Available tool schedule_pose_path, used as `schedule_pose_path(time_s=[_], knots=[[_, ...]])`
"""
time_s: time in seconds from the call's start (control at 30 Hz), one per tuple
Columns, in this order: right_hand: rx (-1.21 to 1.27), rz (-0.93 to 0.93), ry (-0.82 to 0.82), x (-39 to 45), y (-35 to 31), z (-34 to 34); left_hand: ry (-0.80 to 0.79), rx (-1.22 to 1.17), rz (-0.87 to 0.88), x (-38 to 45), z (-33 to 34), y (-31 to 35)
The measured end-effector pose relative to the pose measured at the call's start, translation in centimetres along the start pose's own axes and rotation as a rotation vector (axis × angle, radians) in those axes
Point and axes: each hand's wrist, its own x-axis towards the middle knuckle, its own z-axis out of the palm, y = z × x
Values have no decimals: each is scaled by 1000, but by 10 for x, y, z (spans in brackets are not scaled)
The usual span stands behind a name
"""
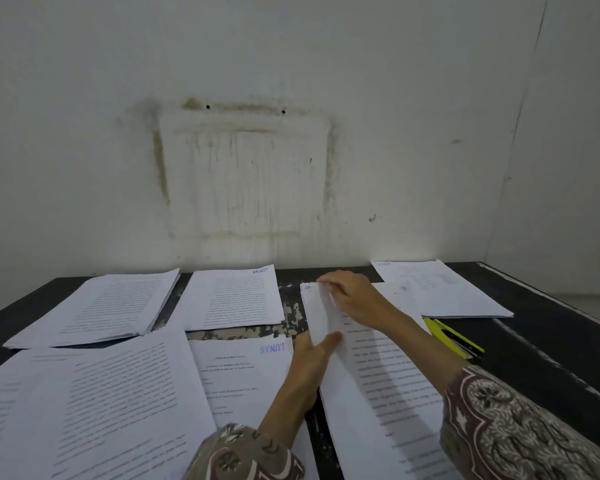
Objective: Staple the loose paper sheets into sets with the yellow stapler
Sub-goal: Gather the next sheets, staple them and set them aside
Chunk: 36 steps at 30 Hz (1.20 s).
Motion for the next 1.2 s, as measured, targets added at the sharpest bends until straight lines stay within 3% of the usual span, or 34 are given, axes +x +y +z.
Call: schedule_pose_path(time_s=[0.9, 1.2], knots=[[-17, -38, -131, 11, -3, 7, 98, -24, 48, 4, 2, 5], [-7, -39, -206, 4, -10, 11, 202, -17, 92, 7, 1, 7]])
